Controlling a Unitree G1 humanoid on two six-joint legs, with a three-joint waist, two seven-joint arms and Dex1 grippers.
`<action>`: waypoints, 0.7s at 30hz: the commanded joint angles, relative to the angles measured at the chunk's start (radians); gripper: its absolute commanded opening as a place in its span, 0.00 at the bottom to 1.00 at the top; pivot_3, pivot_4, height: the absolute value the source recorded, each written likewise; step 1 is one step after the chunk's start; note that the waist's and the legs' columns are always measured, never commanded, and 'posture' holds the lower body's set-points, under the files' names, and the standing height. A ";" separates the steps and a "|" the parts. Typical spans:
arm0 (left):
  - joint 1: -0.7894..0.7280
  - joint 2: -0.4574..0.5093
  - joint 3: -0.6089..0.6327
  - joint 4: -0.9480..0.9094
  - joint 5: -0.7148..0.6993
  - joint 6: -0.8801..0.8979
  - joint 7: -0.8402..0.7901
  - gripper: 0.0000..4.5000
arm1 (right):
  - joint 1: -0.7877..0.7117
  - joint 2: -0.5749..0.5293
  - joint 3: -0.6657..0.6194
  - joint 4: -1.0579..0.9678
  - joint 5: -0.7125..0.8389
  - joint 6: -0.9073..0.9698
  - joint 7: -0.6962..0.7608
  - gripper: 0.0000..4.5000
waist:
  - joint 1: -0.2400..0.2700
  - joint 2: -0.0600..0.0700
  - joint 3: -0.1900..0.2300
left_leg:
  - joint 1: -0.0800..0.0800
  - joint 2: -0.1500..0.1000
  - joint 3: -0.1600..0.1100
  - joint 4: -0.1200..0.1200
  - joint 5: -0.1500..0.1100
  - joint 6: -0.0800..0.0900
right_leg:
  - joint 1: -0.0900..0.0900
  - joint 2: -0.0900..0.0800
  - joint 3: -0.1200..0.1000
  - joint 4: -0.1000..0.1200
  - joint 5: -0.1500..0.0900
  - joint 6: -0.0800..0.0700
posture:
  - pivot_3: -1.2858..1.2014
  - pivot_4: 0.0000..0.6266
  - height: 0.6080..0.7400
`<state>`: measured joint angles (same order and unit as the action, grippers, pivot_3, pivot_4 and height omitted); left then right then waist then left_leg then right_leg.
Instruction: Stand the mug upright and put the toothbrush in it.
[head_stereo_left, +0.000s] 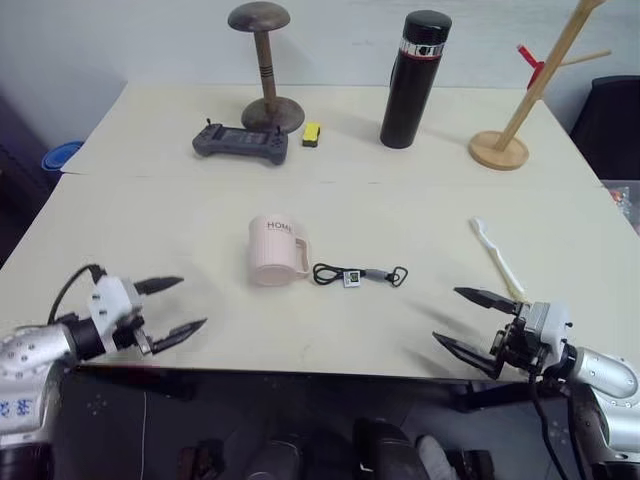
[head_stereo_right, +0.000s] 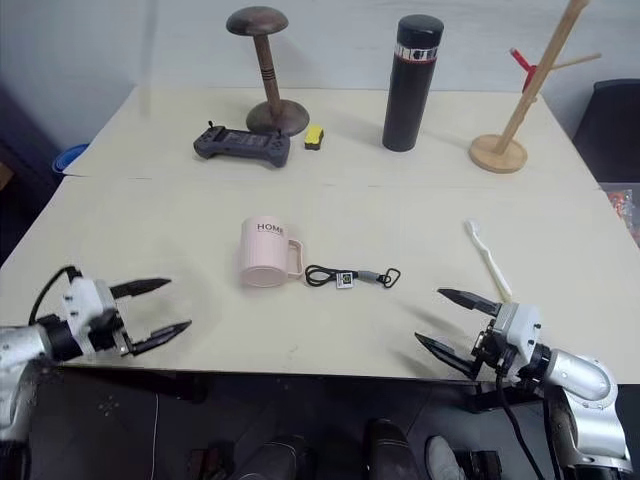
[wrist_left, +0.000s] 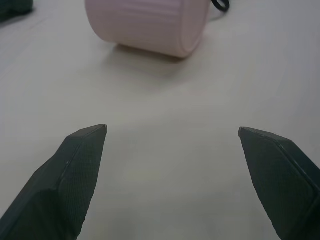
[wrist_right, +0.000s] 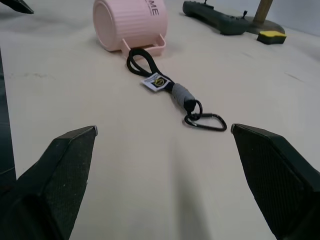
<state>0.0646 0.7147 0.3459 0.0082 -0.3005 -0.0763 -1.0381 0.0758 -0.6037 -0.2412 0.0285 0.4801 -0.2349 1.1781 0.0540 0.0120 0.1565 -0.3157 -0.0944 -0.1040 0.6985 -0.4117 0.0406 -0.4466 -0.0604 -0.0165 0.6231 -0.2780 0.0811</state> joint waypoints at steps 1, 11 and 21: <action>-0.016 -0.007 0.002 -0.029 0.000 -0.025 0.045 0.99 | -0.018 -0.005 -0.010 -0.002 0.005 -0.024 0.001 1.00 | -0.004 0.000 0.000 | 0.000 0.000 0.000 0.000 0.000 0.000 | 0.000 0.000 0.000 0.000 0.000 0.000 | 0.52 0.24 1.00; -0.001 -0.016 -0.009 -0.051 -0.028 0.015 0.070 0.99 | -0.036 0.005 -0.006 -0.002 0.005 -0.023 -0.012 1.00 | -0.014 0.001 0.000 | 0.000 0.001 0.000 -0.001 0.000 0.000 | -0.001 0.000 0.000 0.001 0.000 0.000 | 0.52 0.24 1.00; 0.008 -0.013 -0.006 -0.070 -0.060 0.040 0.046 0.99 | -0.055 0.003 -0.001 0.013 0.004 -0.017 -0.008 1.00 | -0.025 0.002 0.001 | 0.000 0.001 0.000 -0.001 0.000 0.000 | 0.000 0.000 0.000 0.001 0.000 0.000 | 0.52 0.24 1.00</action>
<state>0.0658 0.6889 0.3316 -0.0285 -0.3318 -0.0355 -0.9870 0.0247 -0.6030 -0.2402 0.0453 0.4732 -0.2404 1.1687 0.0287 0.0143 0.1577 -0.3154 -0.0936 -0.1039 0.6978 -0.4119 0.0402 -0.4470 -0.0600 -0.0165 0.6235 -0.2778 0.0810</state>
